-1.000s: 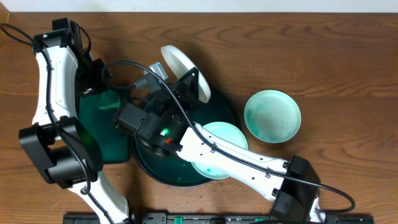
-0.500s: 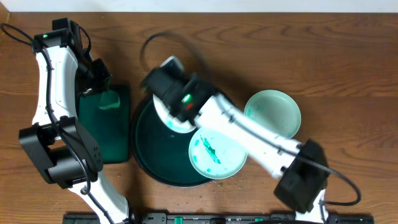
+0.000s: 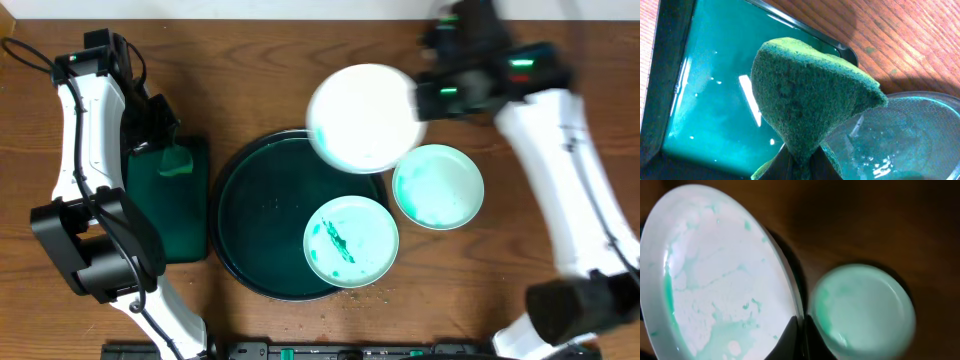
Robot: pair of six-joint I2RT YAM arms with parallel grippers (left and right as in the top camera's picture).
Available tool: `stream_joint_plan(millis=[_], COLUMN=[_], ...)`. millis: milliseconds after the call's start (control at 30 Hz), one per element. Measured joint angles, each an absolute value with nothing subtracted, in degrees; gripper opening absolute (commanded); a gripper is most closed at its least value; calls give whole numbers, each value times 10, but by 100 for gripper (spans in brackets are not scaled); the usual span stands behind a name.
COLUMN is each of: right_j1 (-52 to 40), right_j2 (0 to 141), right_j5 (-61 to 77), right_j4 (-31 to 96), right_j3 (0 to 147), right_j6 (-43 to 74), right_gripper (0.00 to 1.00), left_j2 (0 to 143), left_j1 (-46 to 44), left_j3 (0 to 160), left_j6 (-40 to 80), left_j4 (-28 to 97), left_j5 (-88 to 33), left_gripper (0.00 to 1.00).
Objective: Clean dirty plates on tray and stack at the side
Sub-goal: 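Place the plate onto the cleaned plate at right, release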
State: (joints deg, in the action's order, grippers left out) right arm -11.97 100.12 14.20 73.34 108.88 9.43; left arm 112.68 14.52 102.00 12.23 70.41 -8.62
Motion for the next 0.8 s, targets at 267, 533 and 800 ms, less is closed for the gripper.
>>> stream_joint_plan(millis=[267,533,800], right_j1=[58,89,89], right_j2=[963,971,971], right_j5=[170,134,97], right_j4=[775,601,505], right_j3=[1021,781,663], right_j6=[60,59,81], right_gripper=[1,1,26], left_j2=[1127,1127,1127], left_j1=[145,145,145], left_j3=[1020,1020,1020], left_j6=[122,122,122], left_j4=[705,705,705], left_j5=[-86,-86,-86], left_gripper=[8,8,7])
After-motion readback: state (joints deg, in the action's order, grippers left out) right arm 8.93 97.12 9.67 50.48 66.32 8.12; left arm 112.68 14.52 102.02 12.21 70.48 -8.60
